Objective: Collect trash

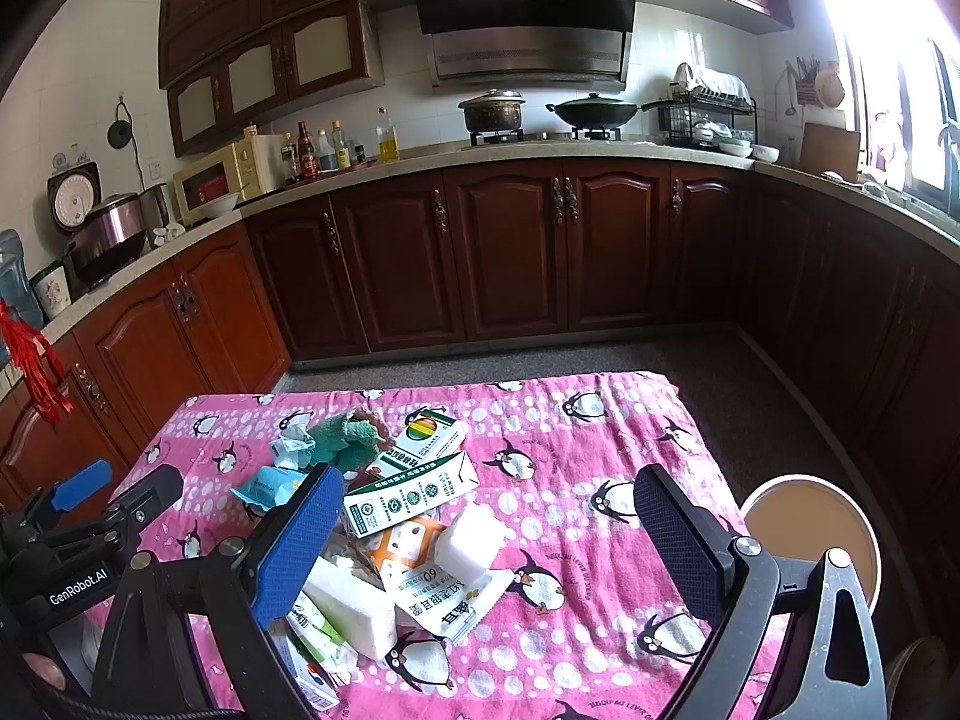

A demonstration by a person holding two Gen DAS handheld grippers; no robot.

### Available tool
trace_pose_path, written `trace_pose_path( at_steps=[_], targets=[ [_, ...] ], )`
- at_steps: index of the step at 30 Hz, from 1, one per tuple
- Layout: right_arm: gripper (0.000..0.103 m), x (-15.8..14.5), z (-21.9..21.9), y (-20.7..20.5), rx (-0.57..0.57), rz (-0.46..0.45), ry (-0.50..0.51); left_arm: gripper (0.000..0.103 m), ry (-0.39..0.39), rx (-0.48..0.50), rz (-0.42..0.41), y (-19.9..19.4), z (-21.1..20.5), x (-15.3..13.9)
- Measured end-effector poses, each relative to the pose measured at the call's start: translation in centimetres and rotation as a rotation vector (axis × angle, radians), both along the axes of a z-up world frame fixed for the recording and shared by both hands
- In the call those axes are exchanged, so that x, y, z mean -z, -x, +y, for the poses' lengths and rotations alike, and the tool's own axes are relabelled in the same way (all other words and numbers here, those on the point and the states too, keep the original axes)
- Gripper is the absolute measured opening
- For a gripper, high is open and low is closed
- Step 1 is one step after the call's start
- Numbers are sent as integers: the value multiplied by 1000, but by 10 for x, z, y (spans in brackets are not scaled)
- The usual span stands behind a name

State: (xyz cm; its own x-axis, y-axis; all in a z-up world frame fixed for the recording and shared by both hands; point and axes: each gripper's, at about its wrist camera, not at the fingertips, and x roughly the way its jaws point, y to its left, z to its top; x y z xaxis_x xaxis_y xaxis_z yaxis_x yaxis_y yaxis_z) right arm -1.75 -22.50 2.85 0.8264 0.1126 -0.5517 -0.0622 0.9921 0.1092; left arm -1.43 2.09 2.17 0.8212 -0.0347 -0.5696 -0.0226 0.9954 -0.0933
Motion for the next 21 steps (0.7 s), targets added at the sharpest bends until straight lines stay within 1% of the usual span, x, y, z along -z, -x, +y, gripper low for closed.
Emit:
trace_pose_path(
  at_steps=[14, 21],
  targets=[
    [96, 5, -4, -1, 5, 10, -3, 100, -7, 5, 15, -3, -5, 0],
    [96, 6, -5, -2, 2, 15, -14, 100, -17, 14, 5, -3, -8, 1]
  ],
)
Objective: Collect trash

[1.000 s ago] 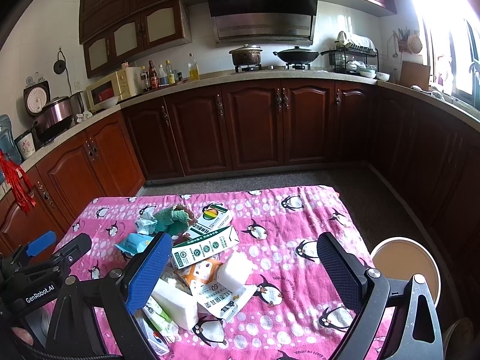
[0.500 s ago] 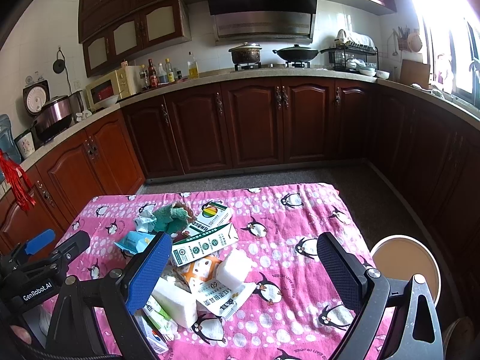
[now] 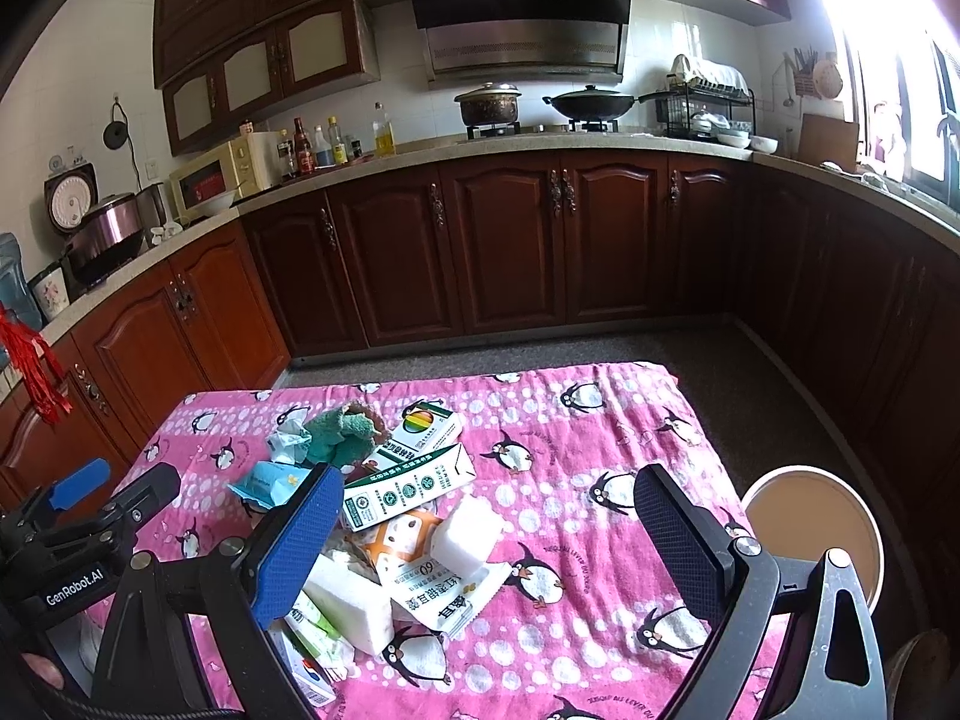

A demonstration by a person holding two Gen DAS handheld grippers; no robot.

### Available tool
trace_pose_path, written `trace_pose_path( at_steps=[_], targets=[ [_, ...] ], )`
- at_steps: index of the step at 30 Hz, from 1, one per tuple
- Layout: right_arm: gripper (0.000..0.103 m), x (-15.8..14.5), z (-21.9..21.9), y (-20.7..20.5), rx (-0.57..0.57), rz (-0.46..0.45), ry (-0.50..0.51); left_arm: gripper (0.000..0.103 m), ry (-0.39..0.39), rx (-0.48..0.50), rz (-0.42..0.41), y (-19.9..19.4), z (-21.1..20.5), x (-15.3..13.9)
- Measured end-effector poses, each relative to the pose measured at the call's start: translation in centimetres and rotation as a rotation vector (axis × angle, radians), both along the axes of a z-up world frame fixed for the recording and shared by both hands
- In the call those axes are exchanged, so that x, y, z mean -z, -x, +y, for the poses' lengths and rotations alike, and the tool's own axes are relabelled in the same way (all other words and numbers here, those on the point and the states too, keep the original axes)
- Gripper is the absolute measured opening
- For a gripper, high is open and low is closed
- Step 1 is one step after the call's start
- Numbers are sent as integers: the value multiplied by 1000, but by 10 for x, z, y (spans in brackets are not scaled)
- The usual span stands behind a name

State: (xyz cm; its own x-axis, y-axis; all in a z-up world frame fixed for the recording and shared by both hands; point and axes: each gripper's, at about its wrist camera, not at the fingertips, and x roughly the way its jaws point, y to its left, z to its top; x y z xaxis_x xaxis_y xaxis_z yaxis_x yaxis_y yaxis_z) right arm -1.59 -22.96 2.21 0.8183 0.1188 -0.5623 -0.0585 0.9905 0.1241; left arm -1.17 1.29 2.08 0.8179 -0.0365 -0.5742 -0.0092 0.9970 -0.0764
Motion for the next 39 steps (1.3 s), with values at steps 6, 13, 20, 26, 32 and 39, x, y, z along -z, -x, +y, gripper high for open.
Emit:
trace_pose_path(
  at_steps=[6, 13, 20, 26, 32, 39],
  targets=[
    [96, 0, 1, 0, -8, 6, 9, 100, 11, -6, 14, 1, 0, 2],
    [96, 0, 2, 0, -9, 12, 10, 100, 11, -10, 20, 3, 0, 3],
    [96, 2, 0, -1, -7, 20, 9, 100, 13, -5, 32, 2, 2, 7],
    [96, 7, -5, -2, 2, 30, 6, 100, 25, -7, 64, -3, 14, 14],
    [96, 14, -10, -9, 1, 57, -10, 100, 15, -15, 118, -9, 29, 26],
    [96, 24, -10, -18, -16, 87, -17, 100, 42, -25, 172, -21, 46, 41]
  ],
)
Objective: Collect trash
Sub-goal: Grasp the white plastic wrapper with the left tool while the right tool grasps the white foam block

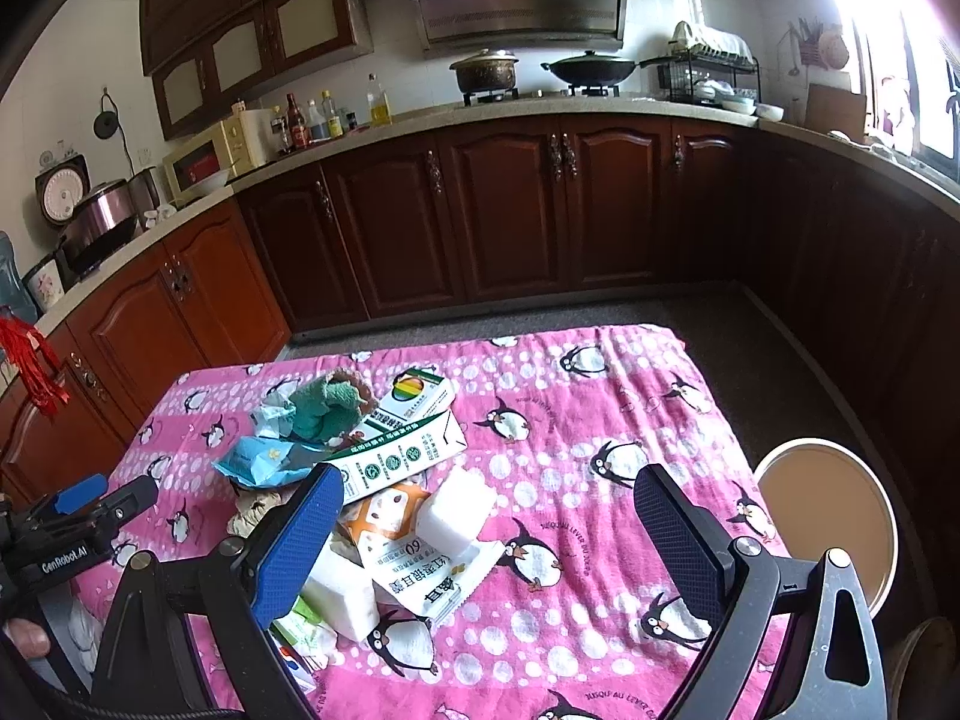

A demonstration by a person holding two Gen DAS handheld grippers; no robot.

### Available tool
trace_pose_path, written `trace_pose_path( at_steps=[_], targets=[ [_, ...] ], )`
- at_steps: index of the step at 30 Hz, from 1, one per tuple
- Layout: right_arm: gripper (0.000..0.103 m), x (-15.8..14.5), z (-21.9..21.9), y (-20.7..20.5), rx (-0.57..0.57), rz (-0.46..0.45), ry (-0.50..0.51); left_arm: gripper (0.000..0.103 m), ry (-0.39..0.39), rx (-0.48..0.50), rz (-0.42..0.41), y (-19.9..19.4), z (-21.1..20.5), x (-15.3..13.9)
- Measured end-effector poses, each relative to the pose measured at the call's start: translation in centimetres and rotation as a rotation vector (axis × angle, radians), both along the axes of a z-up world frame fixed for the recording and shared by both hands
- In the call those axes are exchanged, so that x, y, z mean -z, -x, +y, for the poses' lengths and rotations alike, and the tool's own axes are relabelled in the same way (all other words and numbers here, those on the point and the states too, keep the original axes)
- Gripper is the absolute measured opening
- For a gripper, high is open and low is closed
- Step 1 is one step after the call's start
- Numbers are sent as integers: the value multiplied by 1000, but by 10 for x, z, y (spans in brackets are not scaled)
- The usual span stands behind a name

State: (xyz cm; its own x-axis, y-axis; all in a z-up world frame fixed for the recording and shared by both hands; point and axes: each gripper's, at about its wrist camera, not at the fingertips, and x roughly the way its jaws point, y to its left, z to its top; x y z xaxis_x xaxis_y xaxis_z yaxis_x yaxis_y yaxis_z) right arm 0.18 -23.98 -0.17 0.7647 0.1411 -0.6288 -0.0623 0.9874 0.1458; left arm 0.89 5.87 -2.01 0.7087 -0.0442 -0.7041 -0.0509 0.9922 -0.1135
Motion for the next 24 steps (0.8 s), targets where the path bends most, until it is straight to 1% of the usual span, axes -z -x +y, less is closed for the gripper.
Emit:
trace_pose_path(
  at_steps=[5, 11, 16, 21, 24],
  targets=[
    [96, 12, -2, -9, 3, 42, 2, 100, 26, -7, 21, -10, 5, 8],
    [96, 17, -3, -17, 0, 49, 14, 100, 37, 1, 38, -23, 3, 13],
    [96, 23, -9, -29, -16, 72, -2, 100, 46, 4, 59, -34, 6, 16],
    [96, 26, -12, -38, -28, 79, 0, 100, 76, -6, 87, -54, 18, 18],
    [96, 34, -12, -48, -38, 110, 0, 100, 76, -12, 104, -70, 25, 20]
  ],
)
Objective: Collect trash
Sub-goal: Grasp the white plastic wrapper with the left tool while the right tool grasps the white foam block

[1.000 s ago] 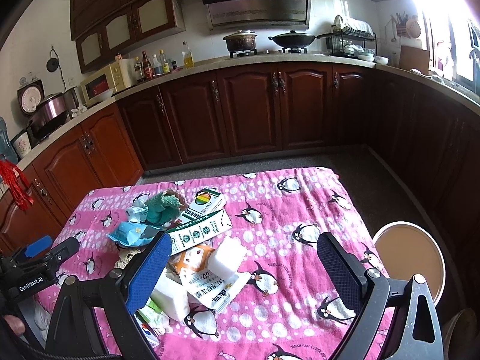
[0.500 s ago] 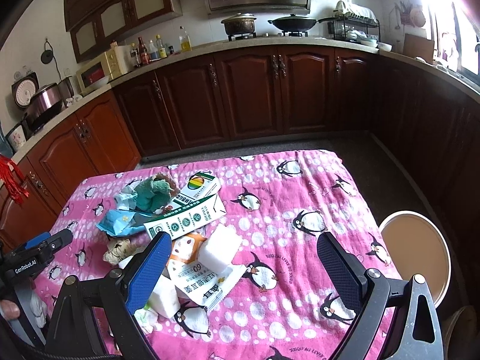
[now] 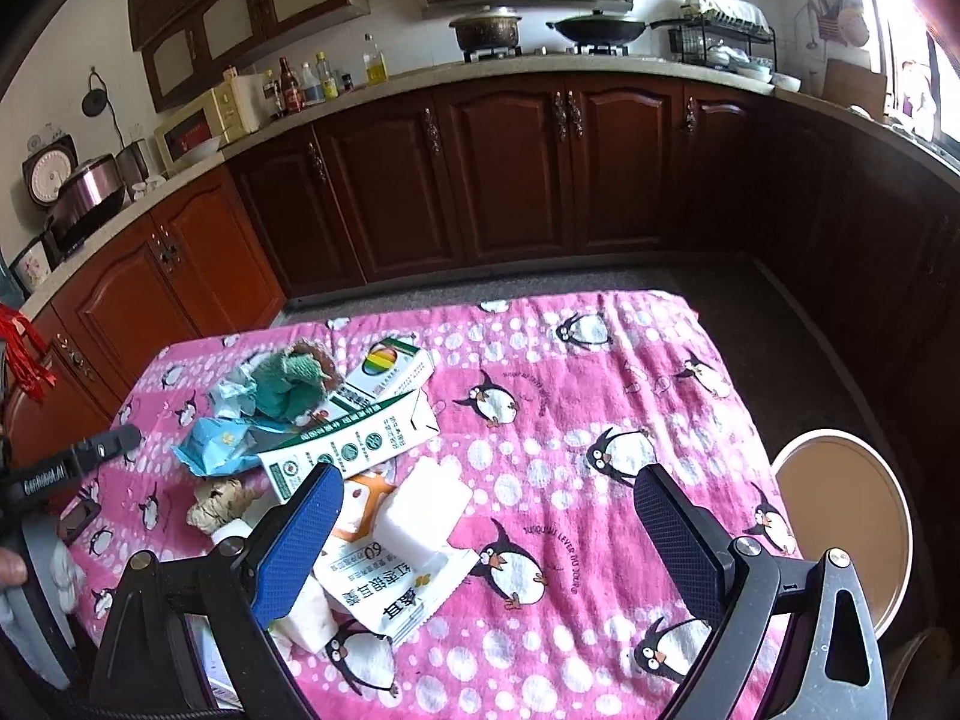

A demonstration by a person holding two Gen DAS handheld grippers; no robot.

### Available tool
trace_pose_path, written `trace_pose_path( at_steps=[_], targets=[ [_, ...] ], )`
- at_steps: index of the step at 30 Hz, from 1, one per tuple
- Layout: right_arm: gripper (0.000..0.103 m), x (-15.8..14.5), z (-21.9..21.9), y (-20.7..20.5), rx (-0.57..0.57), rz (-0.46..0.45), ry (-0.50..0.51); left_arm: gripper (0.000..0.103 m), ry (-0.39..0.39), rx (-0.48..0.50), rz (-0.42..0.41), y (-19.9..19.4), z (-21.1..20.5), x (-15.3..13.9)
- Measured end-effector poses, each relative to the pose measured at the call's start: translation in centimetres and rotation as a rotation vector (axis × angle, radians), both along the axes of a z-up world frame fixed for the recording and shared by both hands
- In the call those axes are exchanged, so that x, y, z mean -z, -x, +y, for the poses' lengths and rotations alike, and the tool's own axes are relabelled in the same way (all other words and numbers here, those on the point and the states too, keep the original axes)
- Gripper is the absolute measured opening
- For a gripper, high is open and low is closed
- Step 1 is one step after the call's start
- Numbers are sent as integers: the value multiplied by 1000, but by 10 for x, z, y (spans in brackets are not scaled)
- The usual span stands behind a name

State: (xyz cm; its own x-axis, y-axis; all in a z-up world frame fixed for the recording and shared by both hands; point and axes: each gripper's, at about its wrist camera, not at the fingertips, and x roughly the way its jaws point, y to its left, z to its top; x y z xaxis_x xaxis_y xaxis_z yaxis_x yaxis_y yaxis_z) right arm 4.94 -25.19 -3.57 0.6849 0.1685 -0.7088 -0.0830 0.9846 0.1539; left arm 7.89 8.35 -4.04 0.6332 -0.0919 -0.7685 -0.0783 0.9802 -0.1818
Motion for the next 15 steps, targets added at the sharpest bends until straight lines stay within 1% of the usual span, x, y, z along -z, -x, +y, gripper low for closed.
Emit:
trace_pose_path(
  at_steps=[4, 7, 12, 15],
  targets=[
    [96, 10, -1, -9, -18, 41, -30, 100, 31, 10, 37, -26, 6, 6],
    [96, 17, -5, -16, -23, 65, -49, 100, 27, 27, 48, -42, 4, 9],
    [96, 26, -9, -22, -55, 102, -33, 100, 51, 69, 87, -74, -1, 16],
    [90, 36, -7, -25, -90, 135, -46, 100, 49, 90, 119, -91, -7, 24]
  ],
)
